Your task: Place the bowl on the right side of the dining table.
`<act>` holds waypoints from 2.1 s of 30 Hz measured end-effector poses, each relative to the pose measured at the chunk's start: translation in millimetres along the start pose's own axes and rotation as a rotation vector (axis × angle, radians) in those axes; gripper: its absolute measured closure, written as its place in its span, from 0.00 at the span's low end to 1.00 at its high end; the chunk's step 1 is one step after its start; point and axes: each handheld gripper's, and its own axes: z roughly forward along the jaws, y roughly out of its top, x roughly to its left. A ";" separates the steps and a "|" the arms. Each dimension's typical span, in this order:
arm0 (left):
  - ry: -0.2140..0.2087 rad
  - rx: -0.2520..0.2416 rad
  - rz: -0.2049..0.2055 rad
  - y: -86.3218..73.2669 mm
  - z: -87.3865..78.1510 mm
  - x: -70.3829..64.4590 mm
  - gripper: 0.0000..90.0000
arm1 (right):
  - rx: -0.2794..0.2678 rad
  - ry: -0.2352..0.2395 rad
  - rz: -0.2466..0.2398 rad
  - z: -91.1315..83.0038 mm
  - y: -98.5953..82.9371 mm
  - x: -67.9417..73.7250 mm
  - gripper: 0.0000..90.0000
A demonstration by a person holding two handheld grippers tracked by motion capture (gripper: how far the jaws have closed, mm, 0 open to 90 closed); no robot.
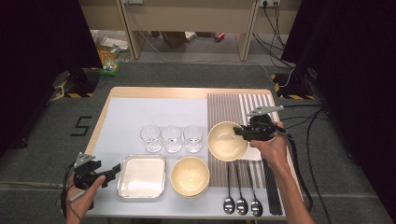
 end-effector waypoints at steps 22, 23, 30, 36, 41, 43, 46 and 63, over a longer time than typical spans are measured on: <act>0.119 0.064 0.099 -16.5 21.7 13.0 0.13 | 0.052 -0.062 0.150 17.5 -30.8 -61.1 0.91; 0.119 0.064 0.099 -16.5 21.7 13.0 0.13 | 0.053 -0.066 0.156 18.6 -32.6 -64.3 0.91; 0.118 0.065 0.100 -16.5 21.8 13.0 0.12 | 0.080 -0.079 0.208 29.7 -42.9 -80.0 0.91; 0.120 0.063 0.100 -16.6 21.9 12.8 0.12 | 0.094 -0.081 0.225 38.4 -46.6 -88.5 0.91; 0.120 0.063 0.100 -16.7 21.9 12.8 0.12 | 0.098 -0.079 0.260 43.0 -47.9 -95.3 0.91; 0.120 0.062 0.100 -16.7 21.9 12.8 0.12 | 0.102 -0.085 0.262 44.4 -48.6 -97.1 0.91; 0.121 0.062 0.101 -16.7 21.9 12.7 0.12 | 0.111 -0.097 0.265 46.4 -50.6 -99.4 0.91; 0.128 0.060 0.106 -16.9 22.1 12.4 0.12 | 0.149 -0.094 0.325 61.2 -61.7 -113.5 0.92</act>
